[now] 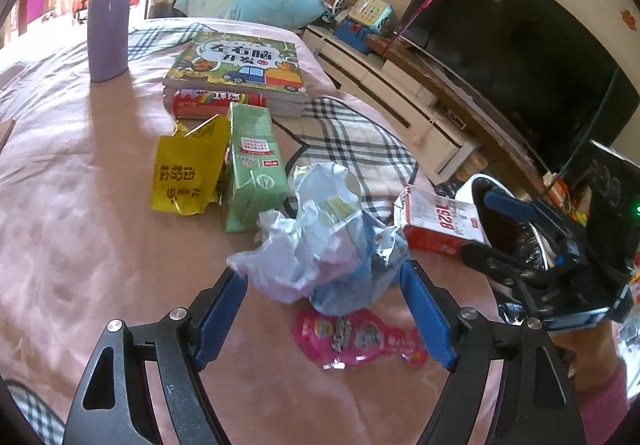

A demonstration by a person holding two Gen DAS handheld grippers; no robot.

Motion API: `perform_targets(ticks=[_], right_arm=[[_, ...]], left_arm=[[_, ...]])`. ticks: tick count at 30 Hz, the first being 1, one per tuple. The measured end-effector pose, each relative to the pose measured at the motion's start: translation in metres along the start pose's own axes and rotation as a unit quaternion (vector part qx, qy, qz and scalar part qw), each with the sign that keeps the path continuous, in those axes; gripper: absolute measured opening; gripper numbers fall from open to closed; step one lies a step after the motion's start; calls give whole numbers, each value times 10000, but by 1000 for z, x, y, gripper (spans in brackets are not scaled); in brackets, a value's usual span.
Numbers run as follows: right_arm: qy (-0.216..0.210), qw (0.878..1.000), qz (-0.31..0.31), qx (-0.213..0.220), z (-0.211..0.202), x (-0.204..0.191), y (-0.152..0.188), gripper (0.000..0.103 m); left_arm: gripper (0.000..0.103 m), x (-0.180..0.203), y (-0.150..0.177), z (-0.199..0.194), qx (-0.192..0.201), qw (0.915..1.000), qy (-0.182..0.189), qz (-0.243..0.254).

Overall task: Collect trash
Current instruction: 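Grasp crumpled paper with left tool while right tool grasps white milk carton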

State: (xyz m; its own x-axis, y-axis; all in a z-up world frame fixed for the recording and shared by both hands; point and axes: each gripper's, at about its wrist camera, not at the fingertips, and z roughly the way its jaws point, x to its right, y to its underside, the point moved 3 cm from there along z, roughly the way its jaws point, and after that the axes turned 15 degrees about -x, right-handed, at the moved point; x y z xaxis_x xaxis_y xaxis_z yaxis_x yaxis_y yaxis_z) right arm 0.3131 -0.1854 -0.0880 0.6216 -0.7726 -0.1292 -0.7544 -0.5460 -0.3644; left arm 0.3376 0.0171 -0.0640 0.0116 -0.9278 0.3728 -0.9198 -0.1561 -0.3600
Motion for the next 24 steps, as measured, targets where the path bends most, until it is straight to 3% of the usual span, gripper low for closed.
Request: perform_targets(ticks=[4, 5, 6, 7, 9, 10, 11, 17, 24], right_arm=[[222, 9977, -348, -528, 29, 2, -10, 95], [223, 9971, -364, -628, 34, 3, -10, 92], [262, 9966, -349, -700, 39, 4, -8, 80], [302, 9964, -322, -725, 41, 5, -6, 71], [282, 9974, -183, -630, 37, 7, 2, 67], [240, 9980, -131, -568, 33, 8, 3, 64], [187, 9986, -47, -492, 29, 7, 6, 63], [-75, 9973, 729, 20, -1, 7, 21, 58], [-520, 9829, 1662, 593, -30, 3, 57, 57]], left_arm=[[74, -4, -6, 11, -22, 10000, 25, 16], [64, -4, -6, 13, -21, 10000, 52, 38], [54, -4, -7, 16, -51, 9999, 90, 81], [50, -4, -7, 17, -68, 9998, 139, 108], [38, -4, -6, 17, -37, 9997, 183, 148], [37, -4, -5, 16, -8, 9997, 190, 172], [28, -4, -4, 15, -12, 9996, 215, 205], [24, 1, 7, -6, 196, 9984, 420, 317], [24, 15, 25, -21, 248, 9960, 659, 556]])
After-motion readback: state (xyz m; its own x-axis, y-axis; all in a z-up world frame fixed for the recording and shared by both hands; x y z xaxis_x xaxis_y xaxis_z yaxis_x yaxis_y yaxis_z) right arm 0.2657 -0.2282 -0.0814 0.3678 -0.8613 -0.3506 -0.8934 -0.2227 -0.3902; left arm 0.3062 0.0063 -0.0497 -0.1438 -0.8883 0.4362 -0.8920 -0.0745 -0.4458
